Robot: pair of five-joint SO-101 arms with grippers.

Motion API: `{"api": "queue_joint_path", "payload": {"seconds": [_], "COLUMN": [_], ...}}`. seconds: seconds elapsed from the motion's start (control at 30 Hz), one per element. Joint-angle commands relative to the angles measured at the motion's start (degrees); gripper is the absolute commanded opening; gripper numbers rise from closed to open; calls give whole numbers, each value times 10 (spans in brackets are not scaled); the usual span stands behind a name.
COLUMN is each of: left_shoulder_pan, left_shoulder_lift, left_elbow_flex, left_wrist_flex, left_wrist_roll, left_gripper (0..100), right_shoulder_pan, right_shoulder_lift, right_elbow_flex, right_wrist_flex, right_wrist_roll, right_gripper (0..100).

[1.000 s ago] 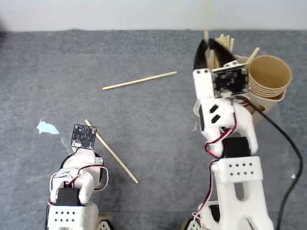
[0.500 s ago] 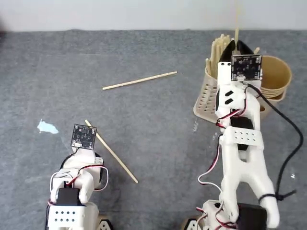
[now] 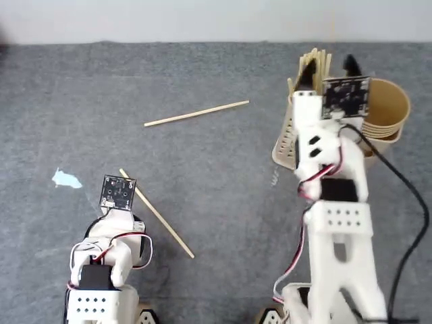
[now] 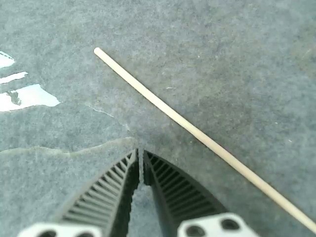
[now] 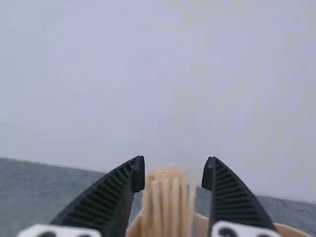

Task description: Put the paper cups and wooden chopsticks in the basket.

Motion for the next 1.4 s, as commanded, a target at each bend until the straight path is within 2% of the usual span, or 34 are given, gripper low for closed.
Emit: {"api": "queue_joint_path", "payload": {"seconds": [0.0,0.2,0.33,0.63,0.8,0.97,1.37], "left_shoulder_pan": [-1,-1,-1,-1,-1,-1,-1], "left_shoulder_lift": [-5,-5,-5,-5,-5,-5,-5], "left_elbow_flex": [-4,-4,-4,-4,-4,-4,-4], "left_wrist_flex": [-9,-9,-9,-9,-9,-9,-9], "left_wrist_roll": [-3,-3,-3,-3,-3,-3,-3], "left_gripper": [13,13,13,13,13,13,13], "right_shoulder_pan": [-69,-185,-212,-211,-204,-198,-181], "right_shoulder_lift": [-73,-86,-39,192,337,473,764], "right_elbow_flex": [-33,-33,-34,-80,-202,-332,-600], "right_wrist_flex": [111,265,246,66,66,65,66], "right_wrist_roll": [-7,-8,-55,-76,-122,-122,-121], "right_gripper": [194,191,191,190,175,13,8]}}
